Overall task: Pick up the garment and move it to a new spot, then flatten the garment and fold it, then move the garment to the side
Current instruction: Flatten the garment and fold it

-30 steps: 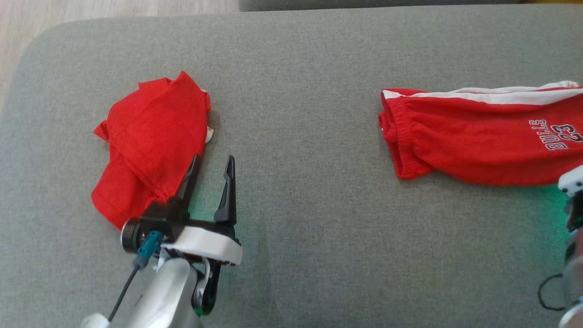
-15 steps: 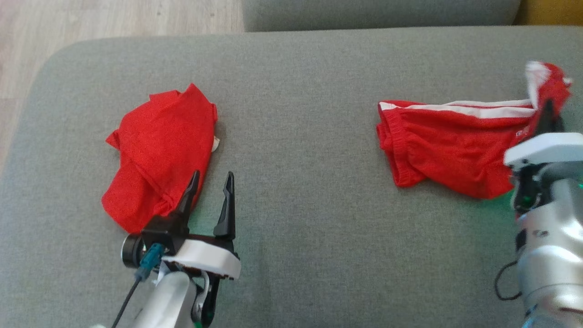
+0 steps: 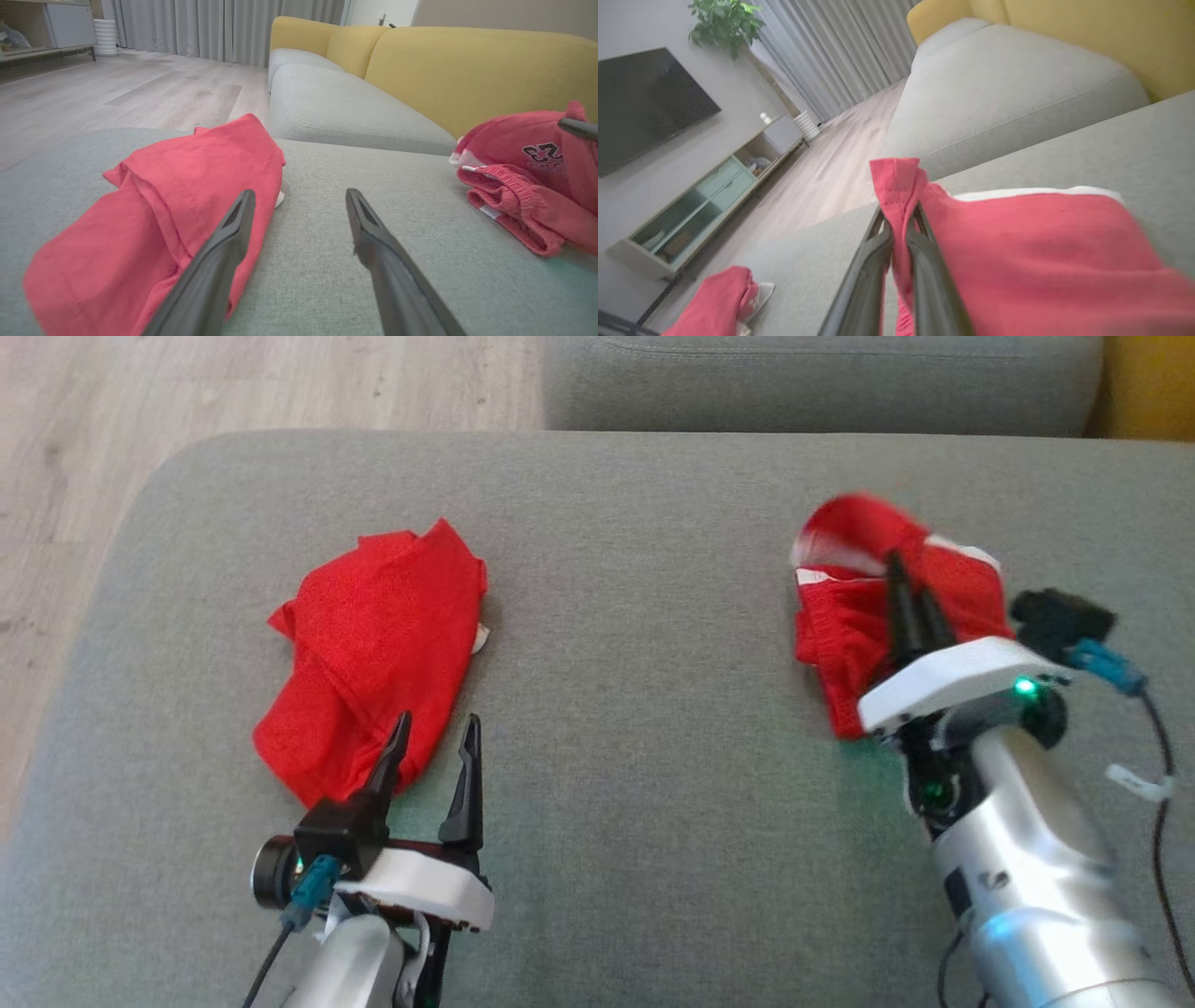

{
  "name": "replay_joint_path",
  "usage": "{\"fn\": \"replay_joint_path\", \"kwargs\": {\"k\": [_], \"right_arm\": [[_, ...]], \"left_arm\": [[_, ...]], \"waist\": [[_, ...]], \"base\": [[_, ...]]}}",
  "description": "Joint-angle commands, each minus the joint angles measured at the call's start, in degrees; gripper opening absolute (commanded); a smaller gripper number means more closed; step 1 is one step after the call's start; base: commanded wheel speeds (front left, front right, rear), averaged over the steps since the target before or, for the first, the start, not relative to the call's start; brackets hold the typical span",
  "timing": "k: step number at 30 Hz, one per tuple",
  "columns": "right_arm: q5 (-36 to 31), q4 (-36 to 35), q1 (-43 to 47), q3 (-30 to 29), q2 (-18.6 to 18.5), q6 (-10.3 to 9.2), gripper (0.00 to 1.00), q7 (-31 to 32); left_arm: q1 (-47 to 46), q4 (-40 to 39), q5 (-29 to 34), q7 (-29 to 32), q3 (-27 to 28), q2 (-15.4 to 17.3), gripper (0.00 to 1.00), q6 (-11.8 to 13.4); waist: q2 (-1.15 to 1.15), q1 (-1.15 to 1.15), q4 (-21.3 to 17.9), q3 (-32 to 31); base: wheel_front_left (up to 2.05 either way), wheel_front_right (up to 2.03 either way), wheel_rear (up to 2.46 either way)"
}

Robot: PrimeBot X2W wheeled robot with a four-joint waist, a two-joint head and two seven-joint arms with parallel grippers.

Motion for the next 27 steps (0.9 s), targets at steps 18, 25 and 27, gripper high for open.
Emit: {"fn": "replay_joint_path", "kwargs": {"k": [18, 25, 27], "right_arm": [[1.4, 5.5, 1.7, 29.4, -7.2, 0.39, 1.0, 1.4], [3.7, 6.4, 0.3, 26.3, -7.7, 0.39, 1.0, -4.3], [3.8, 5.4, 0.7, 23.0, -8.1, 0.39, 1.0, -5.6]], "left_arm": [[-0.6, -1.6, -0.9, -0.3, 2.2, 1.1, 1.0, 1.1], [-0.4, -1.9, -1.2, -0.3, 2.2, 1.2, 1.0, 1.4], [-0.4, -2.1, -1.3, -0.3, 2.3, 1.2, 1.0, 1.5]], "waist": [[0.0, 0.0, -0.5, -0.6], [0.0, 0.0, -2.7, -1.7], [0.0, 0.0, -3.3, -2.2]], "base": [[0.0, 0.0, 0.0], [0.0, 0.0, 0.0], [0.0, 0.0, 0.0]]}}
